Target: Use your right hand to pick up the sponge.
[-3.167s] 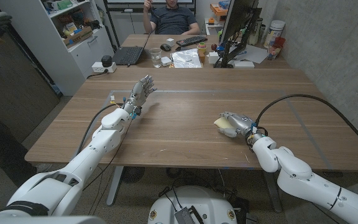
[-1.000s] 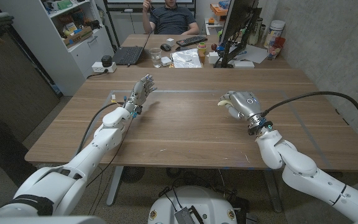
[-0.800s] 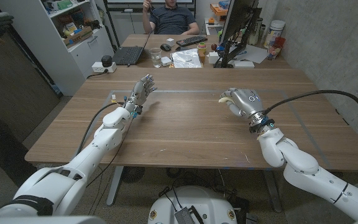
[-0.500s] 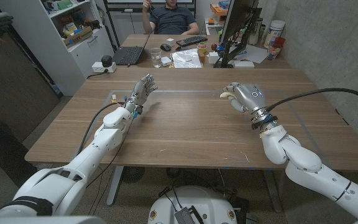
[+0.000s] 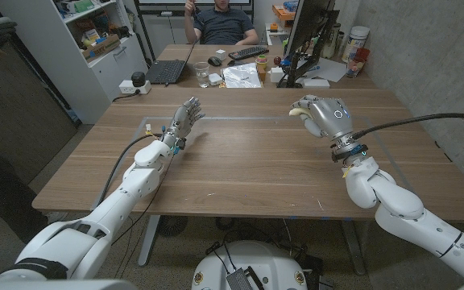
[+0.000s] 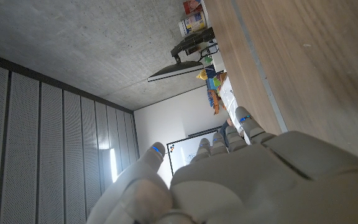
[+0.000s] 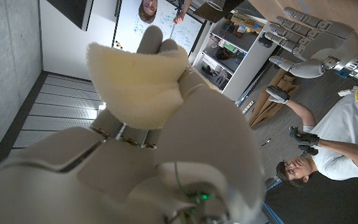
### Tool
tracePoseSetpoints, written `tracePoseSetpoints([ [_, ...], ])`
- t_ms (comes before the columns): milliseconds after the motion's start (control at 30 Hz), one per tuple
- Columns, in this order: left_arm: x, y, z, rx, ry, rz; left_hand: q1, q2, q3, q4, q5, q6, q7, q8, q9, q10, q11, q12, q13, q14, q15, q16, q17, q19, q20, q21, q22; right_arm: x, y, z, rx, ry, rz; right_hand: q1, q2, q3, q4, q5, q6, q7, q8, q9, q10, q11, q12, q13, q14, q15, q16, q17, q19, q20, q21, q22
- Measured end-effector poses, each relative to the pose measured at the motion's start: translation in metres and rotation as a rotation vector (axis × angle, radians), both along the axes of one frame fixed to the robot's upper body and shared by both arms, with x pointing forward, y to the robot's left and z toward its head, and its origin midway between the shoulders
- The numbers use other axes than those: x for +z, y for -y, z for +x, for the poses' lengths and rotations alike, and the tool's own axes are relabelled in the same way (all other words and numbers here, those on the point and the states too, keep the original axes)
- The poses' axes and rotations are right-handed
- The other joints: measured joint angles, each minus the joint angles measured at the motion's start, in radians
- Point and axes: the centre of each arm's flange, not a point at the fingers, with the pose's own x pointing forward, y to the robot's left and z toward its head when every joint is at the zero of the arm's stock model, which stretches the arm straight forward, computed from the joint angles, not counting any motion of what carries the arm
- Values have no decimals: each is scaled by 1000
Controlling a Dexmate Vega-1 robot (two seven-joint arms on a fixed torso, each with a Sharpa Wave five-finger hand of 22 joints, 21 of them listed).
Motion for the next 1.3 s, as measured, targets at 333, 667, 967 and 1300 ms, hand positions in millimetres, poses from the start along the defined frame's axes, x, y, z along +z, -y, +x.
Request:
tracePoseSetpoints([
  [333, -2, 2, -1, 1, -2, -2, 0, 0, 0, 0, 0, 0, 0, 0, 0, 0, 0, 0, 0, 0, 0, 0, 0, 0, 0, 0, 0, 10, 3, -8, 7, 88, -1, 14, 0, -6, 3, 0, 0, 0, 7, 5, 0, 0, 0, 0, 9, -2, 4, 16, 0, 0, 23, 7],
  [667, -4, 3, -1, 1, -5, -5, 0, 0, 0, 0, 0, 0, 0, 0, 0, 0, 0, 0, 0, 0, 0, 0, 0, 0, 0, -7, 0, 16, 6, -9, 15, 141, 3, 16, 0, -8, 0, -1, 4, 4, 7, 10, 0, 0, 0, 0, 9, -2, 6, 36, 0, 0, 44, 9],
  [967, -6, 4, -1, 2, -8, -11, 0, 0, 0, 0, 0, 0, 0, 0, 0, 0, 0, 0, 0, 0, 0, 0, 0, 0, 0, -7, 0, 18, 9, -9, 22, 170, 16, 16, 0, -11, 3, -1, 5, 5, 7, 14, 0, 0, 12, 0, 14, -3, 6, 48, 0, 0, 65, 14],
  [1300, -7, 4, -1, 4, -8, -16, 0, 0, -4, 4, 0, 0, 0, 0, 0, 0, 0, 0, 0, 0, 0, 0, 0, 0, 0, -11, 0, 20, 11, -8, 29, 182, 30, 17, -1, -17, 6, 5, 5, 5, 4, 19, 0, 0, 12, 0, 18, 0, -3, 56, 0, 0, 85, 19],
])
